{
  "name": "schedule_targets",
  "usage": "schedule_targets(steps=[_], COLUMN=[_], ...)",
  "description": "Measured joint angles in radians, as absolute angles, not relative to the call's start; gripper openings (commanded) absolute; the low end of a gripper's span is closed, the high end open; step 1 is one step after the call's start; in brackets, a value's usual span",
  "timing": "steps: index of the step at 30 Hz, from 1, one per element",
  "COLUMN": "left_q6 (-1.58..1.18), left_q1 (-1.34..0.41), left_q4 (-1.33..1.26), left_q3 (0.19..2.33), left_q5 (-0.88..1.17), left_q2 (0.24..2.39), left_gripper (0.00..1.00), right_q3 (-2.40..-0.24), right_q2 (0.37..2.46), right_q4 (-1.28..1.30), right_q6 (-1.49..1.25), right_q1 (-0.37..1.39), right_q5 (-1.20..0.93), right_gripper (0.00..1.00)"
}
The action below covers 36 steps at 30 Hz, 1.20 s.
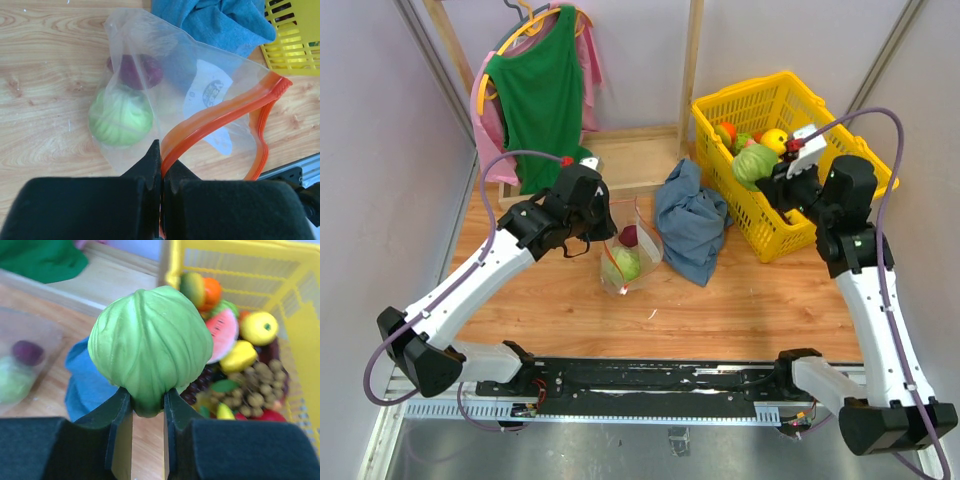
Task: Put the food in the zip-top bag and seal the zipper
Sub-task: Pick up the fake vegetable from the bin, then place the fake vegetable in the zipper food storage bag.
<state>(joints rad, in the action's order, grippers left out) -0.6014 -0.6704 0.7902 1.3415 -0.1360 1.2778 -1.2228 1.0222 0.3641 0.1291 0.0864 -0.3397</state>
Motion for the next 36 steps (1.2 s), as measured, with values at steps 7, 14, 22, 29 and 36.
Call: schedule_targets(steps=[7,14,22,29,36], left_q6=[-0.591,-0.585,-0.583,-0.583,-0.583], left_q1=[-0.67,-0.67,-0.67,-0.67,-0.67], left_q4=[0.79,0.79,0.786,0.785,0.779], left_q3=[1.343,1.343,1.343,1.343,1.343], left_q5=[-0.131,-0.118,-0.115,-0.105,-0.086], left_q2=[1.284,1.287,1.295,1.306,1.312], left_gripper=[0.0,0.0,0.0,0.0,0.0], right_q3=[-1.144,-1.143,-1.133,-1.137,-1.127], right_q2=[0.951,0.945,0.988,1.104,1.192], right_q4=[0.3,0.282,0.289,0.372,0.373], right_q6=[0.209,0.311,0.388,0.452,0.471], right_q1=[0.252,0.46,0.63,0.709,0.709], right_q5=[-0.547,-0.693,-0.825,-0.871,-0.804], right_gripper=[0.01,0.01,0.01,0.01,0.01])
